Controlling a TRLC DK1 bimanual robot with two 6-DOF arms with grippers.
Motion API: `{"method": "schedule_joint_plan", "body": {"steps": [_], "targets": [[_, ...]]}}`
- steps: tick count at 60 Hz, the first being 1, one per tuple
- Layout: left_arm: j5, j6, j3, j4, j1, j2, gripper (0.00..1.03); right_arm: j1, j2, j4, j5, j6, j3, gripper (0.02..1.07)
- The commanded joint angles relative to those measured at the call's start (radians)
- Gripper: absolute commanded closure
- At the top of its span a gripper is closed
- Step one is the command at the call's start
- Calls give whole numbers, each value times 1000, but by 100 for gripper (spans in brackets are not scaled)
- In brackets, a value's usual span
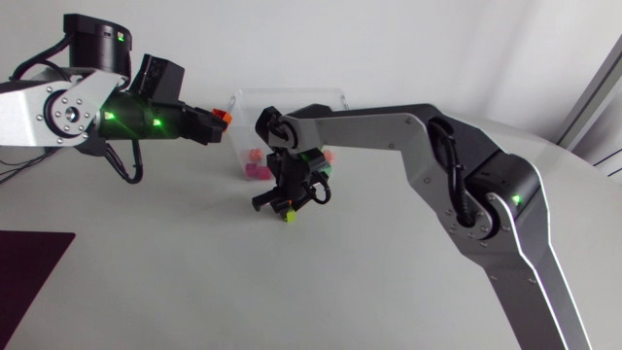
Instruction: Place the duplo bricks in the container
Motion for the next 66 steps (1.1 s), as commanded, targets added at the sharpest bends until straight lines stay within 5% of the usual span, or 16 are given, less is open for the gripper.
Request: {"method": "schedule_joint_plan", "body": {"steps": [1, 23, 52, 59, 61, 62, 66], "targets": [[10, -49, 34, 41, 11, -1, 83, 0, 13, 4, 11, 24, -25, 79], [-13, -109, 79, 174, -28, 108, 82, -37, -240, 168, 11, -18, -336, 81], [-111, -151, 338, 245, -97, 400, 80, -98, -571, 189, 5, -47, -519, 80], [-142, -151, 405, 226, -115, 458, 55, -115, -614, 194, 0, -54, -520, 80], [-150, -151, 421, 214, -115, 470, 44, -118, -620, 195, -1, -56, -519, 80], [-150, -151, 442, 188, -115, 487, 27, -126, -628, 194, -1, -59, -511, 80], [-153, -146, 464, 146, -115, 503, 11, -144, -642, 194, -7, -68, -487, 80]]}}
